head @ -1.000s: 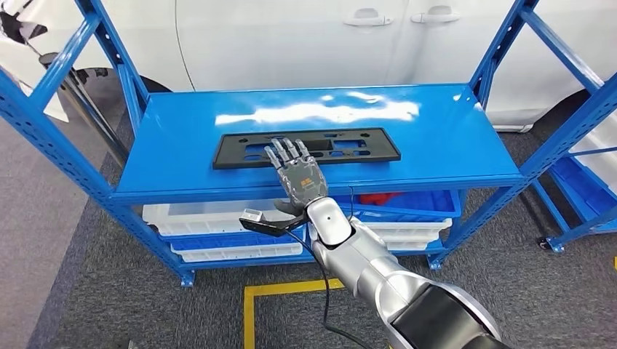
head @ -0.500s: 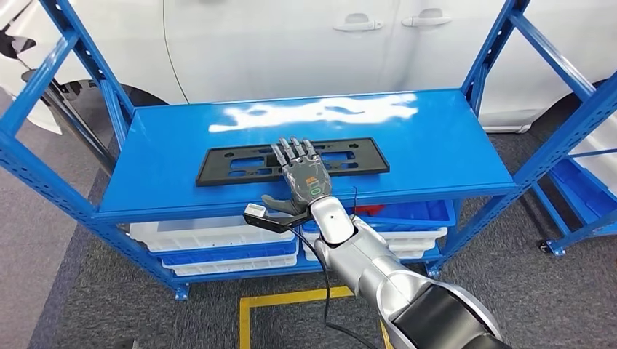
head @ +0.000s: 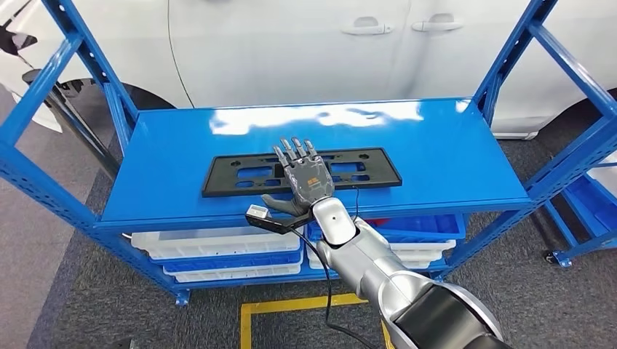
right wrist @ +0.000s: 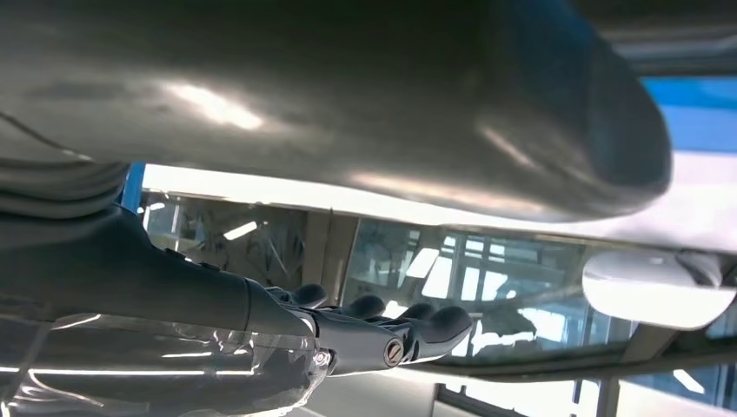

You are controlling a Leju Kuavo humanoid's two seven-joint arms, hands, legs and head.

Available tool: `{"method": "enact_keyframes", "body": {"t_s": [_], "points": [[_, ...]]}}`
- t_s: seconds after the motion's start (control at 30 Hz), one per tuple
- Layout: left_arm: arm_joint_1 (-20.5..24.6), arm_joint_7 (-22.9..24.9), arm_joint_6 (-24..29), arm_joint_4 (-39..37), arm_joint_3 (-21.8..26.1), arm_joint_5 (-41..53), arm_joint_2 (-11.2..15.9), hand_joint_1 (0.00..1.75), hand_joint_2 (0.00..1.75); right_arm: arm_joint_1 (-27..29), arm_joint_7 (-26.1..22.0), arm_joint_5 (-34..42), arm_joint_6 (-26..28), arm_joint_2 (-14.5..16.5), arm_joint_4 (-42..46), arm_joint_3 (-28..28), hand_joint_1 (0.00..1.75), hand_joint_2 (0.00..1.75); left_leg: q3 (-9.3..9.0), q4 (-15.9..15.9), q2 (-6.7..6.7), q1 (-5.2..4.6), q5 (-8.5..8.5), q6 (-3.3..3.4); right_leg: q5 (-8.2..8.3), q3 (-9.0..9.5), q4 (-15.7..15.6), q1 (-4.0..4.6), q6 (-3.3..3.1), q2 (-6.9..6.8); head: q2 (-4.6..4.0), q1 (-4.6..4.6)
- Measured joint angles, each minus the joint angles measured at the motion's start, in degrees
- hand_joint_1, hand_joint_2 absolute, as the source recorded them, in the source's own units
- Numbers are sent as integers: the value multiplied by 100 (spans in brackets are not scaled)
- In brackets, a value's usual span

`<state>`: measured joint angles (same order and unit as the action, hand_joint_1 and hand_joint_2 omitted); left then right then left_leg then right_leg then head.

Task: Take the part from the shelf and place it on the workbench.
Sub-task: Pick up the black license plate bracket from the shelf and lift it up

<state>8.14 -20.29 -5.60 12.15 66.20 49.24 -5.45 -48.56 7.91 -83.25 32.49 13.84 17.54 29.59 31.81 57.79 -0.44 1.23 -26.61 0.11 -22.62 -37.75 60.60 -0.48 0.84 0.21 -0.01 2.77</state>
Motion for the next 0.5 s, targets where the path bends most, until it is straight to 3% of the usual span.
{"method": "enact_keyframes", "body": {"t_s": [0.07, 0.13, 0.2, 0.23, 0.3, 0.33, 0.37, 0.4, 0.47, 0.5], "points": [[16, 1, 0, 0, -3, 7, 2, 0, 0, -1, -14, -62, 13, -10, -1, -2, 0, 175, -24, -9, 5, -10, -47, -73, -35, 87, -192, 40, -45, 2, -1, 1], [32, 3, 0, 0, -8, 10, 3, 0, 0, -1, 4, -136, -10, -15, -1, -2, 0, 175, -67, -32, 20, 6, -91, -143, -73, 135, -245, 37, -115, 14, 0, 1], [53, -5, -3, 0, -17, 10, 1, 0, 0, -13, 66, -236, -57, -16, 1, -2, 0, 175, -26, 170, 34, 20, -217, -188, -107, 241, -303, 16, -198, 15, 0, 1], [59, -9, -4, 0, -22, 9, -1, 0, 0, -15, 107, -298, -90, -14, 1, -1, 0, 175, 105, 451, 37, 26, -335, -196, -129, 293, -322, 15, -231, 11, 1, 1], [55, -13, -7, 0, -28, 5, -1, 0, 0, 1, 189, -416, -155, -13, -6, 14, 0, 175, 580, 1273, 38, 23, -602, -208, -181, 354, -325, 40, -278, 13, 1, 2], [48, -13, -7, 0, -28, 3, 2, 0, 0, 19, 228, -462, -188, -13, -11, 29, 0, 175, 808, 1592, 38, 21, -652, -208, -210, 385, -324, 57, -289, 17, 0, 2], [42, -14, -7, 0, -28, 1, 4, 0, 0, 36, 264, -494, -214, -14, -15, 49, 0, 175, 949, 1719, 38, 16, -591, -200, -242, 423, -324, 71, -294, 22, 0, 1], [39, -17, -7, 0, -30, 0, 4, 0, 0, 47, 299, -511, -233, -14, -16, 70, 0, 175, 973, 1611, 38, 11, -413, -183, -277, 471, -323, 83, -294, 27, -1, 1], [37, -29, -7, 0, -32, -8, 5, 0, 0, 46, 360, -516, -274, -14, -17, 142, 0, 175, 752, 876, 40, -8, 125, -121, -359, 582, -323, 99, -280, 32, 0, 1], [37, -38, -6, 0, -33, -14, 7, 0, 0, 38, 384, -516, -302, -14, -19, 191, 0, 175, 596, 484, 41, -24, 307, -89, -402, 620, -315, 115, -262, 39, 0, 2]]}}
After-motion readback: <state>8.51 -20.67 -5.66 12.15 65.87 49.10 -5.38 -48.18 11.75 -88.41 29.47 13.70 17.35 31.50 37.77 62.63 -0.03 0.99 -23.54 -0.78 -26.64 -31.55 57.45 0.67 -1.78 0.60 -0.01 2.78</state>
